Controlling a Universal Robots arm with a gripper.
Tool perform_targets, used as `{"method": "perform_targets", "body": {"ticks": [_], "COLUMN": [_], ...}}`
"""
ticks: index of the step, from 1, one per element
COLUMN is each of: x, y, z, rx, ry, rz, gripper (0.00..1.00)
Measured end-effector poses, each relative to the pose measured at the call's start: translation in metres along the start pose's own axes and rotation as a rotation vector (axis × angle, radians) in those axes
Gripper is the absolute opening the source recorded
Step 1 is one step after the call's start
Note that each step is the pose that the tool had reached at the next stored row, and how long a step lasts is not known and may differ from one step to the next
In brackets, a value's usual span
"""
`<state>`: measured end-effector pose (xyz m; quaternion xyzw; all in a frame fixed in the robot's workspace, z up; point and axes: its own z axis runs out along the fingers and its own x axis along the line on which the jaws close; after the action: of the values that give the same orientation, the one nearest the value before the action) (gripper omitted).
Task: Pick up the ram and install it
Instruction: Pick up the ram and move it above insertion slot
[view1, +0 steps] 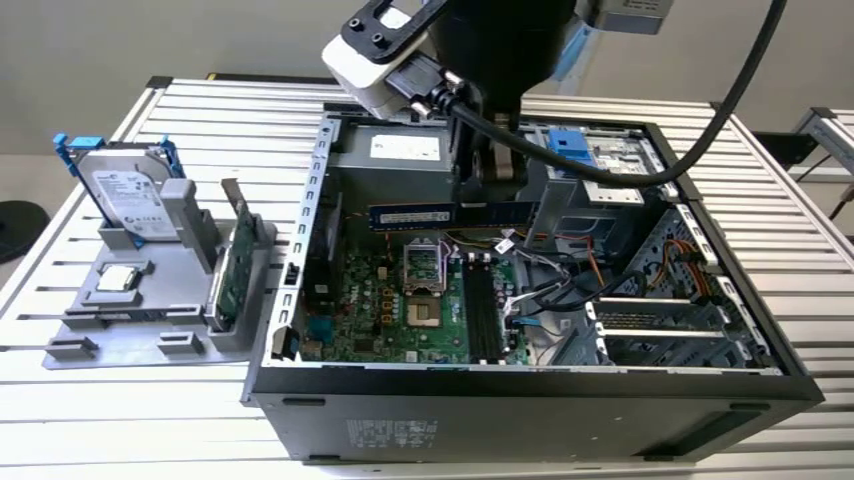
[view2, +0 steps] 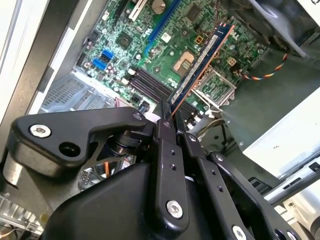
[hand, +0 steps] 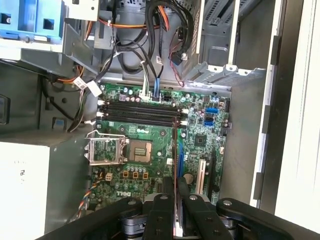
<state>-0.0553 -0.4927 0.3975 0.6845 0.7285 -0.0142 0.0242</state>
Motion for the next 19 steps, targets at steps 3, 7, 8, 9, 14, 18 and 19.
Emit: {"method": "perform_targets", "body": {"ticks": [3,7,8,9,14,18,19], "x": [-0.0002,-0.0005,-0.0006,-0.0007,-0.0010,-0.0012,-0.0013], "y": [0.0035,0.0082,0.0093,0.0105,0.0160,0.0201,0.0211], "z": [0.0001,0.0001,0.0001,0.0002,0.0003,0.0004,0.0003], "rx": [0.0000,0.0000,0.0000,0.0000,0.0000,0.0000,0.0000], "ry": [0.0000,0.0000,0.0000,0.0000,0.0001,0.0000,0.0000], "rz": [0.000,0.000,0.000,0.000,0.000,0.000,0.000], "gripper": [0.00,0.00,0.00,0.00,0.00,0.00,0.00]}}
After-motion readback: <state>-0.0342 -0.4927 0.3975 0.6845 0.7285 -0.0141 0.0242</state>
